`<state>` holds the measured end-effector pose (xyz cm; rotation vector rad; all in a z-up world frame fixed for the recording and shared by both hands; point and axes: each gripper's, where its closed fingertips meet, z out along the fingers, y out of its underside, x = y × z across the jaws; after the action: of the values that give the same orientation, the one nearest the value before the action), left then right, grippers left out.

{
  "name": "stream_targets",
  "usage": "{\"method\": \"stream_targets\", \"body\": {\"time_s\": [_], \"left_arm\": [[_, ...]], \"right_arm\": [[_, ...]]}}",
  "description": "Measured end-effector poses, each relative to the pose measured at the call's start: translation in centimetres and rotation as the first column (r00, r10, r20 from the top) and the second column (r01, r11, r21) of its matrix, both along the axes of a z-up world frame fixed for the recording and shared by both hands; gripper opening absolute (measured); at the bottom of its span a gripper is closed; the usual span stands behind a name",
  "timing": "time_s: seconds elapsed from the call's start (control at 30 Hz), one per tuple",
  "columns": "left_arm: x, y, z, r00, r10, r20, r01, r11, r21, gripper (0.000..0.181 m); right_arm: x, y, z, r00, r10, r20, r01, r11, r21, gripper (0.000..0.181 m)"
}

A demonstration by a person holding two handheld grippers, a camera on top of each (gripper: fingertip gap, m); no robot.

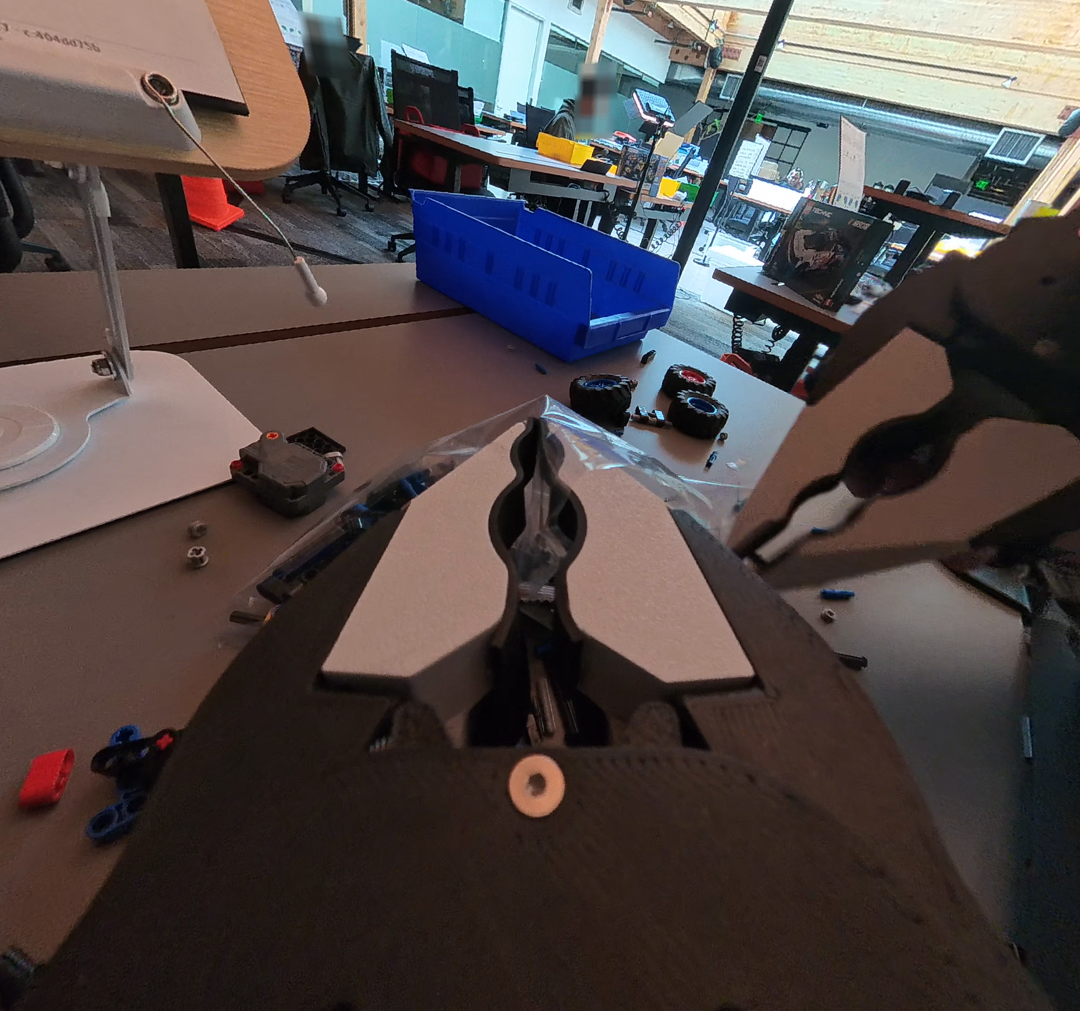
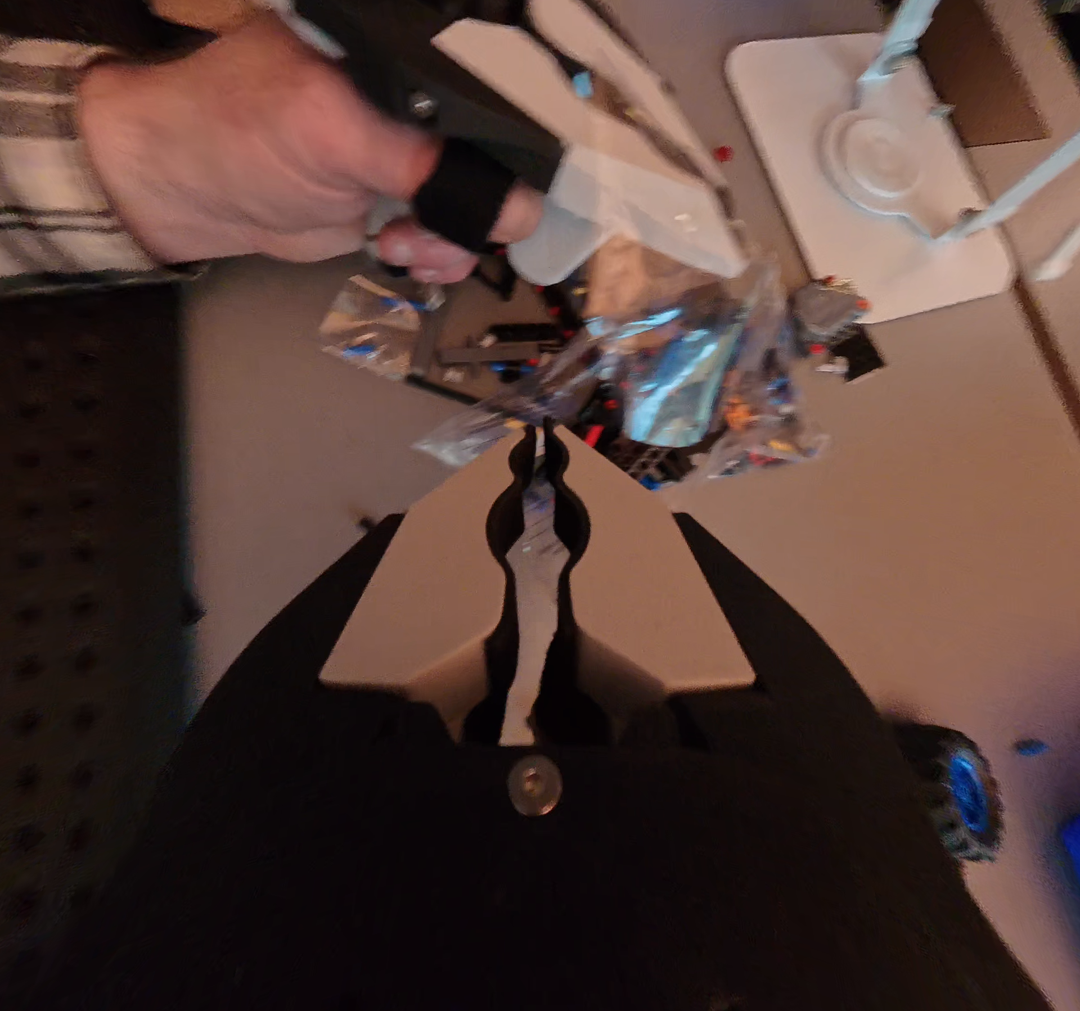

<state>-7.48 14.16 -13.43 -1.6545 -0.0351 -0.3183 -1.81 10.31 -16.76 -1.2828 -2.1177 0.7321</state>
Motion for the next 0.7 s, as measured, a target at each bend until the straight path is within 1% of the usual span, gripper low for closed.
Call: {"method": "stream_targets", "body": {"time_s": [0.07, 0.1, 0.2, 0.23, 0.3, 0.37, 0.4, 0.43, 0.47, 0.6, 0.63, 0.7], "left_arm": [[0.1, 0.1, 0.0, 1.0, -0.003, -0.001, 0.003, 1.0, 0.0, 0.0], [0.1, 0.1, 0.0, 1.0, -0.004, -0.001, 0.004, 1.0, 0.0, 0.0], [0.1, 0.1, 0.0, 1.0, -0.005, 0.0, 0.005, 1.0, -0.001, 0.0], [0.1, 0.1, 0.0, 1.0, -0.003, 0.0, 0.003, 1.0, 0.0, 0.0], [0.0, 0.1, 0.0, 1.0, 0.0, 0.002, 0.0, 1.0, 0.001, 0.0], [-0.1, 0.0, 0.0, 1.0, 0.003, 0.003, -0.003, 1.0, 0.001, 0.0], [-0.1, 0.0, 0.0, 1.0, 0.004, 0.003, -0.004, 1.0, 0.0, 0.0], [-0.1, 0.0, 0.0, 1.0, 0.003, 0.002, -0.003, 1.0, 0.0, 0.0], [-0.1, 0.0, -0.1, 1.0, 0.003, 0.002, -0.003, 1.0, -0.001, 0.0], [-0.1, 0.1, -0.1, 1.0, 0.003, -0.001, -0.003, 1.0, -0.001, 0.0], [-0.1, 0.1, 0.0, 1.0, 0.003, 0.0, -0.003, 1.0, -0.001, 0.0], [-0.1, 0.1, 0.0, 1.0, 0.003, 0.0, -0.003, 1.0, -0.001, 0.0]], "right_arm": [[1.5, -1.2, -1.1, 0.996, 0.057, 0.074, -0.054, 0.998, -0.033, 0.018], [2.3, -1.6, -1.9, 0.99, 0.077, 0.117, -0.073, 0.997, -0.04, 0.021], [5.0, -4.0, -4.8, 0.951, 0.208, 0.228, -0.196, 0.978, -0.076, 0.02], [5.5, -4.5, -5.8, 0.939, 0.229, 0.255, -0.214, 0.973, -0.086, 0.021], [5.8, -4.8, -7.9, 0.923, 0.239, 0.301, -0.225, 0.971, -0.081, 0.022], [5.5, -5.0, -9.1, 0.921, 0.241, 0.307, -0.223, 0.97, -0.094, 0.018], [5.2, -5.1, -9.4, 0.922, 0.24, 0.304, -0.218, 0.97, -0.104, 0.015], [5.0, -5.2, -9.4, 0.925, 0.24, 0.293, -0.215, 0.97, -0.113, 0.005], [5.0, -5.3, -9.4, 0.925, 0.241, 0.292, -0.215, 0.969, -0.119, 0.002], [5.3, -5.1, -9.2, 0.921, 0.253, 0.296, -0.231, 0.967, -0.108, 0.001], [5.2, -5.1, -8.5, 0.927, 0.254, 0.277, -0.231, 0.967, -0.111, 0.002], [4.7, -5.1, -6.2, 0.946, 0.255, 0.199, -0.236, 0.965, -0.116, 0.002]]}}
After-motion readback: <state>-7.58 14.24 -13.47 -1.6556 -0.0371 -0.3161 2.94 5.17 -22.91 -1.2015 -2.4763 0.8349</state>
